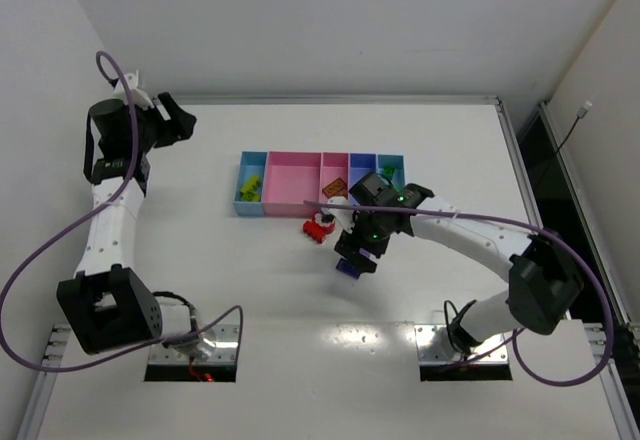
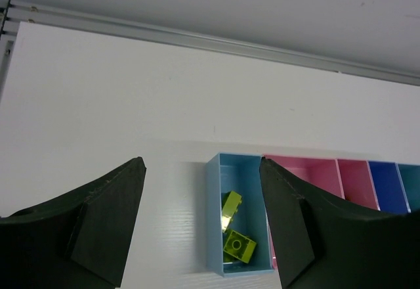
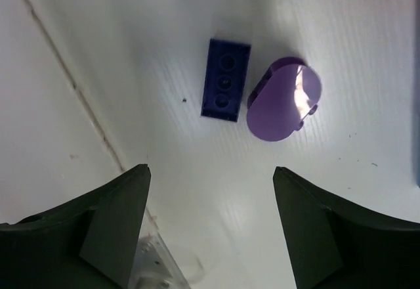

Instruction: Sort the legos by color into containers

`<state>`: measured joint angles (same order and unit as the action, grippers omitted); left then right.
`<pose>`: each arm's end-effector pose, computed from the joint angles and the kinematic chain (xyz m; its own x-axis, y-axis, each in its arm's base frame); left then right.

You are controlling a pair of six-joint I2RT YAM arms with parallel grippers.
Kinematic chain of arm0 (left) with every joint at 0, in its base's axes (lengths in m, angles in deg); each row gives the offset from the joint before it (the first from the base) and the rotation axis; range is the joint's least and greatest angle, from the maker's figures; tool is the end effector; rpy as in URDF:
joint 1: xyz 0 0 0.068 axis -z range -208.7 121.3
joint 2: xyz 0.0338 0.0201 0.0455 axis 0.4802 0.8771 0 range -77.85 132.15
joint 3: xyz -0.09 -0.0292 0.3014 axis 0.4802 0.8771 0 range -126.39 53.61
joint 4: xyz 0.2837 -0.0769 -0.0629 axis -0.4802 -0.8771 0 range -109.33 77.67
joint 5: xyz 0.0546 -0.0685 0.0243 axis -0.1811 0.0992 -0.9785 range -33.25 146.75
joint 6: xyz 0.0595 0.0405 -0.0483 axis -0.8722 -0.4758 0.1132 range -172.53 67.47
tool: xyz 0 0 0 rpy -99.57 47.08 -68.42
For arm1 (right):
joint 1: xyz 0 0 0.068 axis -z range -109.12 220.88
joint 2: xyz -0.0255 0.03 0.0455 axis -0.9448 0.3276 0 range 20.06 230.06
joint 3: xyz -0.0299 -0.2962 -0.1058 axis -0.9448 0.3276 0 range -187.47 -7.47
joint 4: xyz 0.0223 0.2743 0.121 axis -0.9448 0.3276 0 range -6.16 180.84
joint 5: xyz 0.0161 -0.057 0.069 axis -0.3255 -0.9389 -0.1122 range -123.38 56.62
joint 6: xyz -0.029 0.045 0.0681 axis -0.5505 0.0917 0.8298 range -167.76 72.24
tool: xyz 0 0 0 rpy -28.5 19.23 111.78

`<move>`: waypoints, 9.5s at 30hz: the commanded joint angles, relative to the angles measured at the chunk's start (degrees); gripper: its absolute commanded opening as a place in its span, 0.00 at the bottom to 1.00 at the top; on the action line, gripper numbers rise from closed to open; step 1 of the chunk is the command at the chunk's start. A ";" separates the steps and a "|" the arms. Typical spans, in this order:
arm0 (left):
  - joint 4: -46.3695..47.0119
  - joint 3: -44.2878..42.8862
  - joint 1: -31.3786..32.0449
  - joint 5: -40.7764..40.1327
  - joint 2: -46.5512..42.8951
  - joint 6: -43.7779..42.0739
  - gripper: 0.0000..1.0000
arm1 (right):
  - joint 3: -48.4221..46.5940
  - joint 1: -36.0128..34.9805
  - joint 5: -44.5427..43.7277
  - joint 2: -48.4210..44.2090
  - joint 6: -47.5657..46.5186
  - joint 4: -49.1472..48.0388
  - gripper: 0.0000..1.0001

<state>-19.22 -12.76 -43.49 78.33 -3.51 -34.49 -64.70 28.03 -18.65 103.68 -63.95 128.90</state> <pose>0.3641 0.0669 0.3927 -0.2688 -0.3688 -0.8898 0.0243 0.9209 -0.3890 0.2185 0.2293 0.2060 -0.4676 -0.8014 -0.3729 -0.8823 0.4484 0.1427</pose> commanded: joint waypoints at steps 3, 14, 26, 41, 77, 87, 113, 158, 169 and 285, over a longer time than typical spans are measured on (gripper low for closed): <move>1.10 1.15 -1.39 1.53 -2.89 -1.26 0.77 | -0.16 0.75 -5.48 1.54 16.35 -12.18 0.75; 1.62 3.35 -2.44 1.53 -5.26 -2.31 0.77 | -2.63 2.16 -10.33 7.70 18.73 -13.07 0.74; 1.62 4.49 -2.97 2.59 -4.83 -2.31 0.77 | -0.78 4.62 -8.13 10.34 15.83 -13.69 0.82; 1.62 5.02 -3.49 1.97 -4.21 -3.45 0.88 | -2.00 4.09 -4.53 15.43 14.25 -13.51 0.83; 6.63 5.64 0.90 1.44 -4.21 -3.45 0.91 | -22.91 13.76 -17.10 17.01 29.63 -15.53 0.00; 7.16 5.64 1.43 0.92 -3.68 -4.07 0.91 | -24.42 17.88 -14.11 21.50 31.57 -15.00 0.26; 6.64 5.02 5.73 -0.31 -0.52 -5.74 0.92 | 2.46 -0.55 6.92 -4.25 -1.33 -9.34 0.79; 6.90 10.03 4.86 -5.32 -2.63 -12.77 0.92 | 6.08 -5.75 -7.78 15.18 12.49 -25.11 0.00; 8.65 8.19 4.85 -2.16 0.18 -12.24 0.92 | -5.06 -5.85 -8.83 0.51 10.74 -22.37 0.00; -20.08 -2.45 51.44 4.34 32.26 -91.95 0.87 | -5.70 47.16 -2.59 -7.41 36.31 -20.01 0.68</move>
<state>-38.41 -13.63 8.69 81.83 28.14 -124.71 -70.41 74.72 -22.41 95.70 -28.25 110.91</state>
